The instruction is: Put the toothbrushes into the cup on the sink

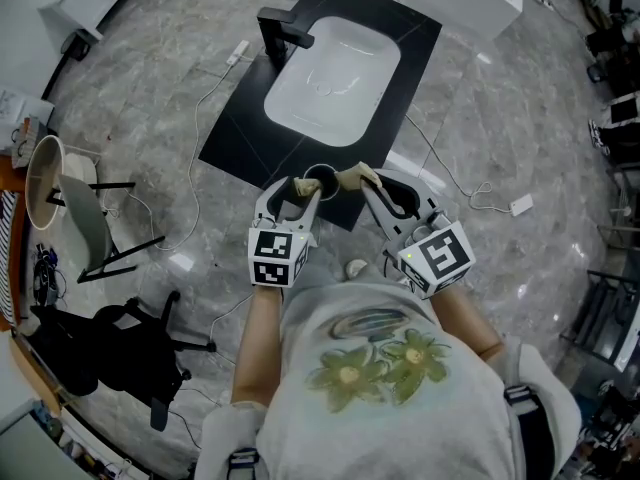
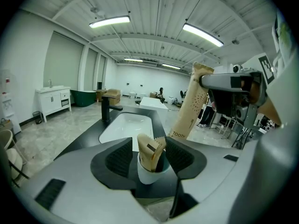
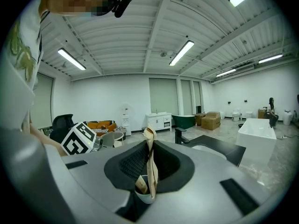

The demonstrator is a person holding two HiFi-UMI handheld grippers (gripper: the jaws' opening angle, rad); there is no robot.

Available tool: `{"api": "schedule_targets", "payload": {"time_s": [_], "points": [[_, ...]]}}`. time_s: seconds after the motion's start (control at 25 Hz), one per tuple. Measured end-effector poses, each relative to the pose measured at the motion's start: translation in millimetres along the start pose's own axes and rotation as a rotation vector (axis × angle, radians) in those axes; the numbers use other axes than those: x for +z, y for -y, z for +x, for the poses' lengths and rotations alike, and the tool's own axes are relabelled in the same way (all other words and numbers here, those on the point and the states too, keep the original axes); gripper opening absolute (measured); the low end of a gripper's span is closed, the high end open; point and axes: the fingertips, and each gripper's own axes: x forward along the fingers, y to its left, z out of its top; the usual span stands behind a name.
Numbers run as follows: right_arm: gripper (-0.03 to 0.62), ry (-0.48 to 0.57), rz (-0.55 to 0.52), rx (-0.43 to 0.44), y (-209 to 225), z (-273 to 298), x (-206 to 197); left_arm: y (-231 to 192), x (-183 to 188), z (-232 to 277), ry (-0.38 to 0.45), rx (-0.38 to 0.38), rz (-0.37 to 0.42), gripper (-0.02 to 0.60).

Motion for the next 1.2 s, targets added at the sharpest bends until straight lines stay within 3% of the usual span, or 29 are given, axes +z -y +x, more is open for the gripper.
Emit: {"api": "schedule_targets", "payload": {"time_s": [0.6, 0.68, 0.8, 0.96, 1.2], "points": [[0.058, 0.014, -0.005, 0.018, -7, 5, 6, -7, 62, -50, 0.165, 0.046, 0.043, 0.216], [0.058, 0.016, -0.008, 0.025, -8, 6, 7, -8, 67, -56, 0.179, 0.054, 0.042, 0.177], [0.058, 0.019, -0.009, 0.031, -9, 7, 9, -10, 74, -64, 0.199, 0.075, 0.056, 0.059], [0.058, 0.024, -0.008, 0.034, -10, 11, 13, -12, 78, -71, 0.211, 0.096, 0.084, 0.029], [0.058, 0.021, -0.013, 0.039, -11, 18, 12, -16, 80, -74, 0.237, 0.074, 0.051, 0.018]]}}
